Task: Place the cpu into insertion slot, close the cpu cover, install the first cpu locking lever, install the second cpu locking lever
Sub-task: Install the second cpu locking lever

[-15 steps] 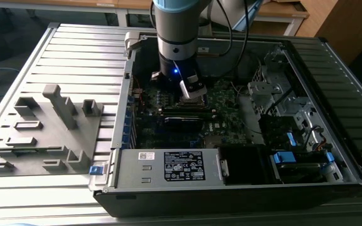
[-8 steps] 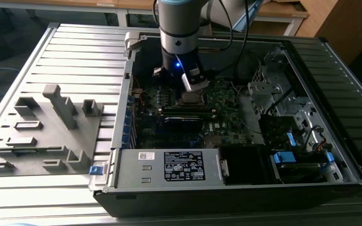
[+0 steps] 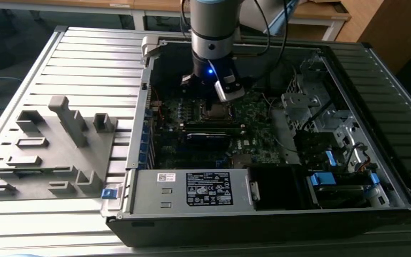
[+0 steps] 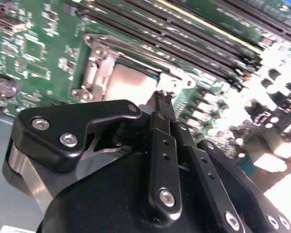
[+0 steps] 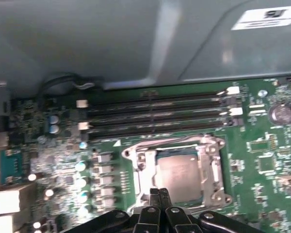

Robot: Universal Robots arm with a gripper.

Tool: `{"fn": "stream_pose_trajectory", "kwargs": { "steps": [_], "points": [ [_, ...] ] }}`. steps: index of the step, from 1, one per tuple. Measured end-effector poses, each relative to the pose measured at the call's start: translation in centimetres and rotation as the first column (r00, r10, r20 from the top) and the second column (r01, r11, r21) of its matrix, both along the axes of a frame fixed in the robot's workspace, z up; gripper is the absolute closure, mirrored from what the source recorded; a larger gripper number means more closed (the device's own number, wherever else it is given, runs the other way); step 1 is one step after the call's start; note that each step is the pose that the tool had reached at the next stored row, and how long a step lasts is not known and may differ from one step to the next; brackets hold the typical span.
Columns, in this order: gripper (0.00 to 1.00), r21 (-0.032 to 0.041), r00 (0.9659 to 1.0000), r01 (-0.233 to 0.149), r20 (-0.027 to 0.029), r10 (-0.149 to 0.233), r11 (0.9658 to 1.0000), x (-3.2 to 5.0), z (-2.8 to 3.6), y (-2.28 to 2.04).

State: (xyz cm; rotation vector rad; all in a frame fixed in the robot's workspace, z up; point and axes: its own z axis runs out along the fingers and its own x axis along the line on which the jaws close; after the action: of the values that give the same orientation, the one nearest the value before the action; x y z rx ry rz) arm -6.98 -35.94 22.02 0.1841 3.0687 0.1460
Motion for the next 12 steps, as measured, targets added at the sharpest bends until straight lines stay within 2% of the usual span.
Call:
{"fn": "stream_pose_trajectory", "kwargs": {
  "steps": [3,5,8,12],
  "points": [
    [0.89,-0.0001,1.0000,0.000,-0.0001,0.000,1.0000,0.93,-0.01,0.06],
    [0.89,-0.0032,1.0000,0.000,-0.0002,0.000,1.0000,1.37,-0.02,0.08],
    [0.89,-0.0197,1.0000,0.000,-0.0004,0.000,0.9998,1.70,-0.03,0.12],
    [0.89,-0.0202,1.0000,0.000,-0.0004,0.000,0.9998,1.71,-0.04,0.12]
  ]
}}
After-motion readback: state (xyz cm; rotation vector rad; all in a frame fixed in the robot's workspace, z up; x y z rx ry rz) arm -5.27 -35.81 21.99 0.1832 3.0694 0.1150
